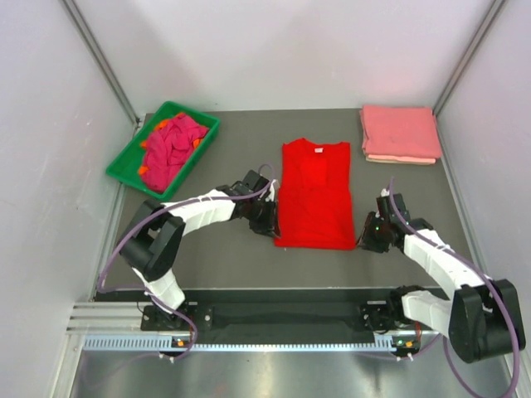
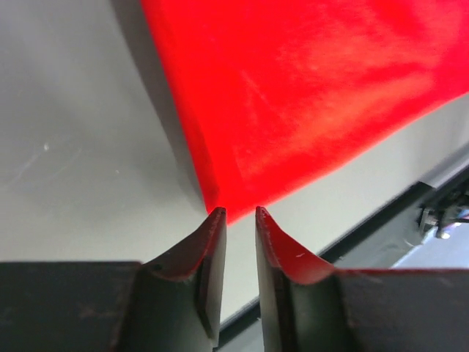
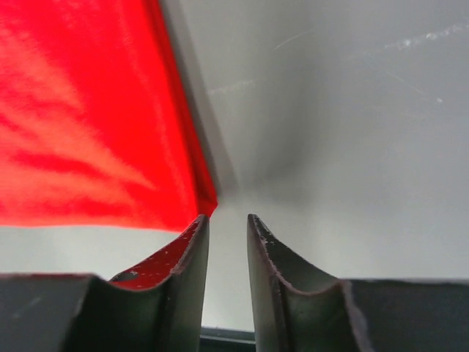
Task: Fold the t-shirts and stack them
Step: Fold the tshirt
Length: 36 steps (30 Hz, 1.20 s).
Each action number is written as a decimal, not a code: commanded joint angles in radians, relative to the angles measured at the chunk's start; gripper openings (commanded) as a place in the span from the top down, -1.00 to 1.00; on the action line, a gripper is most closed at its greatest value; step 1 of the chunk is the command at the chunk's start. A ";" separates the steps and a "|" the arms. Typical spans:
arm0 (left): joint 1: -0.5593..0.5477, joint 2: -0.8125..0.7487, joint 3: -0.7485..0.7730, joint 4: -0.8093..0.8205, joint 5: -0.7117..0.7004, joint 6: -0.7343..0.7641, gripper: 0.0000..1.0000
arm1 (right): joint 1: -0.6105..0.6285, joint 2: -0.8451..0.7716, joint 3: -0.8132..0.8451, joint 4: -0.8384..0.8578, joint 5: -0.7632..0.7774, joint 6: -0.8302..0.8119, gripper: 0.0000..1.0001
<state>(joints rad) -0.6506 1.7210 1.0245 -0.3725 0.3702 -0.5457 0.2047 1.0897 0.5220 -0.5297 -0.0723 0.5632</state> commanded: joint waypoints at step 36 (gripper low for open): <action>0.025 -0.008 -0.165 0.158 0.059 -0.151 0.37 | -0.002 0.004 -0.066 0.118 -0.070 0.081 0.24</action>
<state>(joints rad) -0.6296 1.6947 0.8700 -0.2615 0.4297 -0.6868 0.2047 1.0683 0.4770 -0.4679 -0.1696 0.6304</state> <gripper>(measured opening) 0.324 0.382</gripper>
